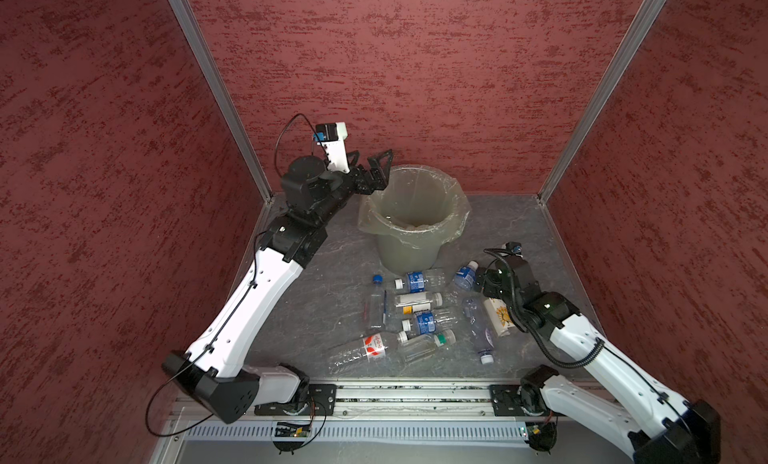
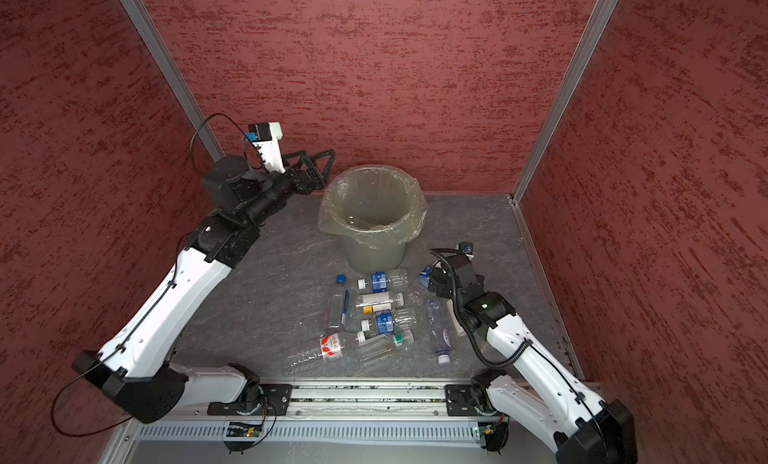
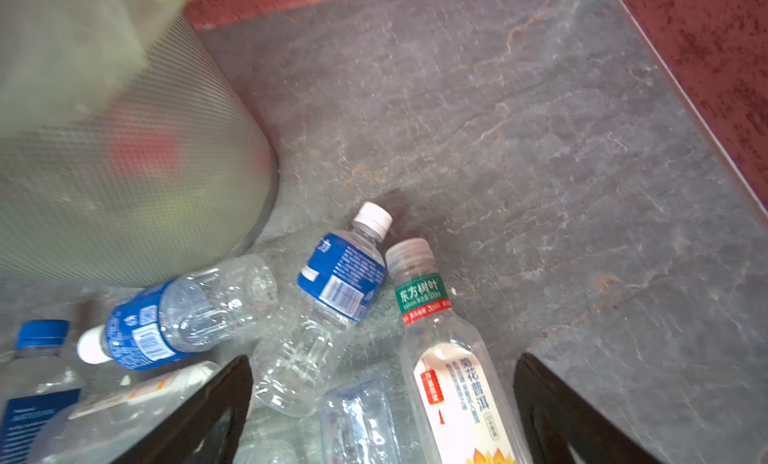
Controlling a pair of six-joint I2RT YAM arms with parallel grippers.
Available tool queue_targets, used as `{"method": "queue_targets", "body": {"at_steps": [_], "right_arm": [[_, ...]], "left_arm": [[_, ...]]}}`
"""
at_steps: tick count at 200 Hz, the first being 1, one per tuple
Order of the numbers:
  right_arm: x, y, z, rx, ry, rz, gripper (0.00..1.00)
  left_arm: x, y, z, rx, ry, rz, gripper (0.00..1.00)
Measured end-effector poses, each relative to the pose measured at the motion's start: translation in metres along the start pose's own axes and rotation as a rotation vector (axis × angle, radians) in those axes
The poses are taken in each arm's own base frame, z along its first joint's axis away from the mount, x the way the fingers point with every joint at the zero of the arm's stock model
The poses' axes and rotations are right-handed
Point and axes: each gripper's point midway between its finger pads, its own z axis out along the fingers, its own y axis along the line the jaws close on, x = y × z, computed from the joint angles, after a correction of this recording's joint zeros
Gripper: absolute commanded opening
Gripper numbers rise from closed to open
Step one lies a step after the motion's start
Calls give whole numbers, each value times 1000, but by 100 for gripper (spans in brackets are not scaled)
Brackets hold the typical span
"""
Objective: Throw the plastic bottles in the bin
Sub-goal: 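Draw the left gripper back while the right lowers toward the green-label bottle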
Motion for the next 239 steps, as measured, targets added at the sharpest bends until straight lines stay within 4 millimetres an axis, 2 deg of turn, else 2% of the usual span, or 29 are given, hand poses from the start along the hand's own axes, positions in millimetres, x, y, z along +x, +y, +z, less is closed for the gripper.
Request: {"method": "queue_targets", "body": {"at_steps": [17, 31, 56, 68, 88, 104, 132, 153, 176, 207, 239], "right_arm": [[3, -4, 1, 33, 25, 8, 97], [4, -8, 1, 62, 43, 13, 95], [3, -10, 0, 95, 74, 28, 92], [3, -11, 1, 109, 90, 37, 92], [11, -15, 6, 136, 136, 40, 89], [19, -21, 12, 164, 182, 41, 88], [23, -31, 22, 191, 249, 61, 88], [21, -30, 32, 190, 291, 56, 90], [30, -25, 42, 185, 358, 28, 91], [45, -29, 45, 186, 445, 5, 90], [49, -41, 45, 203, 491, 6, 87]], "left_arm": [[15, 8, -20, -28, 14, 4, 99], [37, 19, -32, -56, 48, 3, 100], [93, 45, -46, -120, 152, -13, 99], [125, 60, -54, -152, 213, -27, 99], [172, 81, -68, -202, 303, -50, 99], [197, 95, -79, -233, 346, -72, 100], [218, 112, -92, -266, 369, -118, 99], [233, 123, -96, -279, 387, -155, 99], [251, 130, -98, -275, 415, -184, 99], [267, 135, -98, -263, 437, -213, 99], [278, 141, -95, -252, 446, -244, 99]]}}
